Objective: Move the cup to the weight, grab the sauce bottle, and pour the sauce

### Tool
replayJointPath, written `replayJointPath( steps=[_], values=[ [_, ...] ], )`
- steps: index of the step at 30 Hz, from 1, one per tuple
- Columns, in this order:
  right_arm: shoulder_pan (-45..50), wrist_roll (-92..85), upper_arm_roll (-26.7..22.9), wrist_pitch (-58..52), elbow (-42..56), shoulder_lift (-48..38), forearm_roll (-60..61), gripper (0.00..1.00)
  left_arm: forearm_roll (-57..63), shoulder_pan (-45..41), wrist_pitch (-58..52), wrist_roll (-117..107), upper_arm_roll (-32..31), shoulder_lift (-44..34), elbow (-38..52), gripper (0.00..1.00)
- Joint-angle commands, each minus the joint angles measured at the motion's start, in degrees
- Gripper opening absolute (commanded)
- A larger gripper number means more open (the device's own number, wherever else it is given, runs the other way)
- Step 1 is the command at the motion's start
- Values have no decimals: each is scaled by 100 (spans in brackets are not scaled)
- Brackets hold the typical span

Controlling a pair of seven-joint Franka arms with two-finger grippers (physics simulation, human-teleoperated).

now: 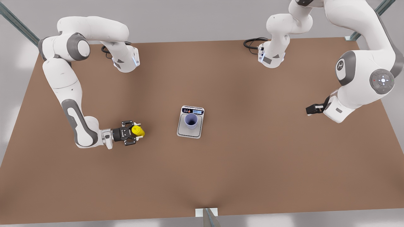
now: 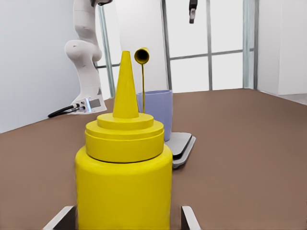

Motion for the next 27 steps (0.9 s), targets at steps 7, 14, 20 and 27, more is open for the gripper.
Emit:
replayJointPath(
  steps=[7, 14, 20, 27],
  values=[
    [-562, 0, 0, -70, -9, -35, -738, 100, 1, -1, 1, 0, 9, 0, 18, 100],
    [-1056, 4654, 53, -1151, 281, -3083, -2820, 100, 18, -1, 1, 0, 9, 8, 26, 100],
    [1327, 14632, 88, -1309, 2162, -3806, -5984, 100, 18, -1, 1, 0, 9, 17, 26, 100],
    [1318, 14713, 71, -1292, 2382, -3656, -6170, 100, 18, -1, -8, 0, 0, 26, 35, 100]
  ],
)
